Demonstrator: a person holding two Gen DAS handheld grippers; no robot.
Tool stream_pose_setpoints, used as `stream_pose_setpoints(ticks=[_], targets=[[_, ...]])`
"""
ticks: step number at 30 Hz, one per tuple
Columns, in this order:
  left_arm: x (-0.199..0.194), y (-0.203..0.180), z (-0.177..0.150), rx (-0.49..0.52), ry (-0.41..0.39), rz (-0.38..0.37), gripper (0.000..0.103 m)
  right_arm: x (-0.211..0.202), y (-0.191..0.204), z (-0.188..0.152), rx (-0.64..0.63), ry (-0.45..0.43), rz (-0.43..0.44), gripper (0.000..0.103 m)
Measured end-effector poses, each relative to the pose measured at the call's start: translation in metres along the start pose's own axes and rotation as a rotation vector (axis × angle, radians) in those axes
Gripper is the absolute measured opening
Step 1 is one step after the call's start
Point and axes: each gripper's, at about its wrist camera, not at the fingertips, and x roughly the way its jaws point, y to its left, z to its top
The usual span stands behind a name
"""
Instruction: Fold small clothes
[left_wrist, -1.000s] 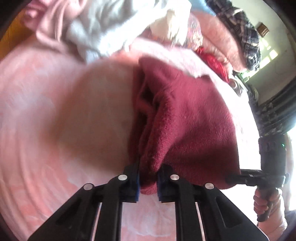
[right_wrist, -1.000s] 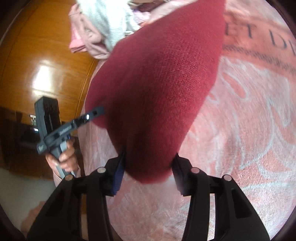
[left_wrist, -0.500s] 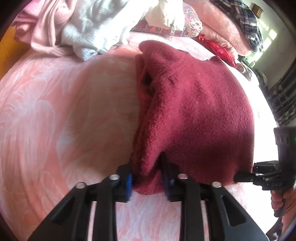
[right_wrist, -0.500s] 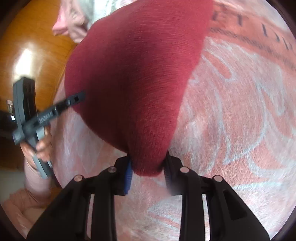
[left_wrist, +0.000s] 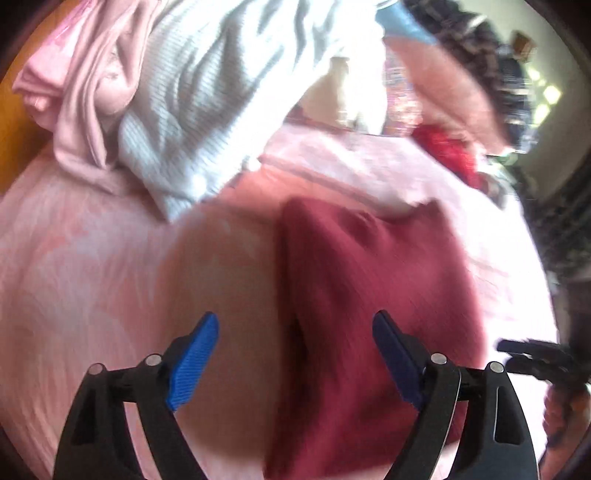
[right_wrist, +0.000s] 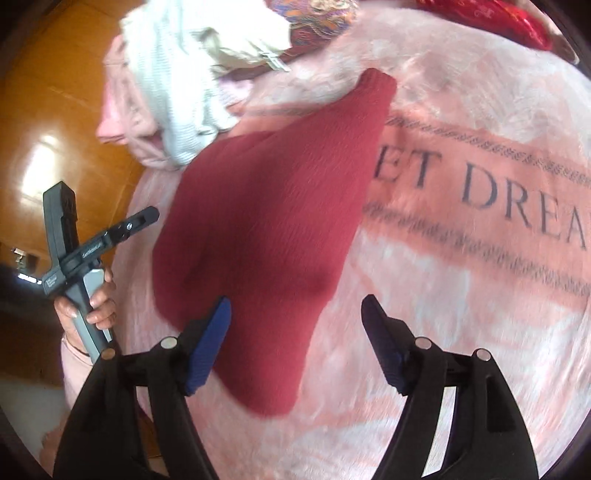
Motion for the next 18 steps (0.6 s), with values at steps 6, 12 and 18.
stream_pose_setpoints(ticks=[6,12,18], targets=[[0.053,0.002,0.014,-0.076,0.127,-0.094,0.03,0.039,0.001,0.03,0.042,0.02,0.039,0.051],[0.069,0.005,0.015,-0.064,0.103,-0.026,0.017,0.047,0.004,0.032,0.015,-0.015,-0.039,0.04],[0.058,-0.025,0.005,0.099,0.056,0.099,0.022,0.04,0.006,0.025,0.007,-0.019,-0.02,0.057]])
